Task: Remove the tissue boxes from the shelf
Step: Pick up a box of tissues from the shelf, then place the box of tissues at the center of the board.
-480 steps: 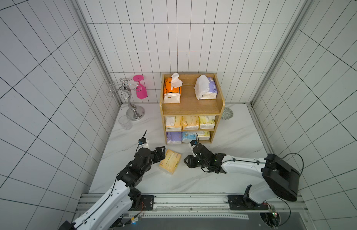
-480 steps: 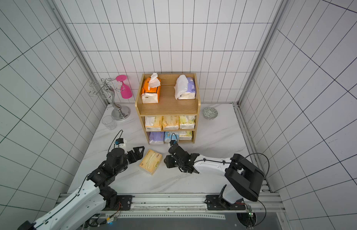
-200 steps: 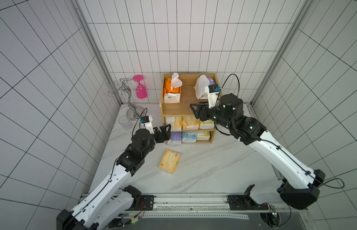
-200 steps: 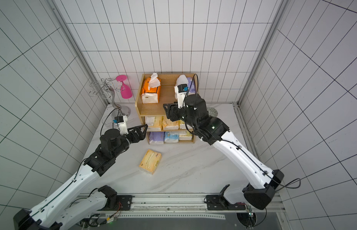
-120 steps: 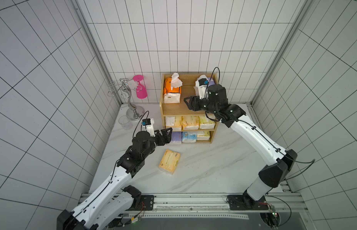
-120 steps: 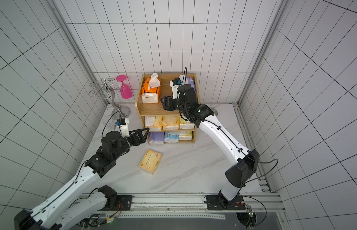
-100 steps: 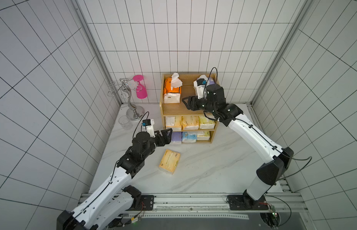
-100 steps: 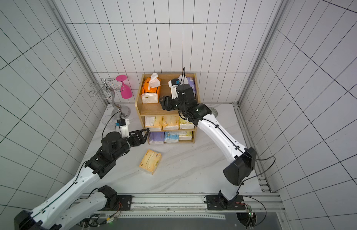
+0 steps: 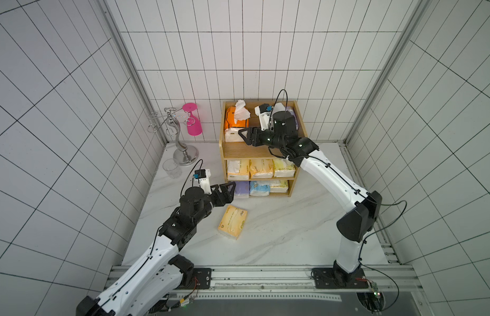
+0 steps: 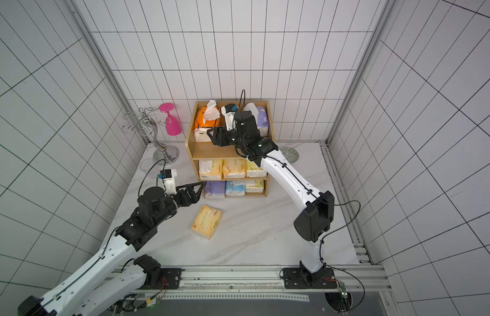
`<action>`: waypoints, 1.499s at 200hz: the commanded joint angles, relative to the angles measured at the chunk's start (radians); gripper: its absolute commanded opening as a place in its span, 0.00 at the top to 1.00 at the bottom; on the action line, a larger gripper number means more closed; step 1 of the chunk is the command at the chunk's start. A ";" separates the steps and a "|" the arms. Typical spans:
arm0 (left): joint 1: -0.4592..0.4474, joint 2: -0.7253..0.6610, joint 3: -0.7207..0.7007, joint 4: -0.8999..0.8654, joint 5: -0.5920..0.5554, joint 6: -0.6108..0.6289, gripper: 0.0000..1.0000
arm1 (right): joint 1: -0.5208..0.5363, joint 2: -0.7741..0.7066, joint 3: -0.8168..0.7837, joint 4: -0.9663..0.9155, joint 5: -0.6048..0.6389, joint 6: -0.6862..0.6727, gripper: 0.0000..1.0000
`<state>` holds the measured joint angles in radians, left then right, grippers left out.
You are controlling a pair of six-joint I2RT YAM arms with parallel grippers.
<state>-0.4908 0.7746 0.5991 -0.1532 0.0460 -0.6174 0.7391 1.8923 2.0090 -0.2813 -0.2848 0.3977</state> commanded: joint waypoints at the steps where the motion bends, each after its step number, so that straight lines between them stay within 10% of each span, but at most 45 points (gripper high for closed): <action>1: 0.001 -0.018 -0.025 -0.005 0.017 -0.008 0.02 | -0.006 0.036 0.071 0.027 -0.024 0.018 0.32; 91: 0.001 -0.067 -0.015 -0.052 0.027 -0.019 0.02 | -0.003 -0.067 0.001 0.028 0.005 0.004 0.92; 214: -0.002 -0.144 -0.068 -0.155 0.042 -0.093 0.02 | 0.250 -0.810 -0.718 -0.126 0.249 -0.047 0.98; 300: -0.007 -0.297 -0.256 -0.177 0.023 -0.174 0.02 | 0.431 -1.237 -1.390 -0.042 0.348 0.212 1.00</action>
<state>-0.4950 0.4805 0.3622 -0.3279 0.0719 -0.7681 1.1320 0.7048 0.7597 -0.4004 0.0132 0.5072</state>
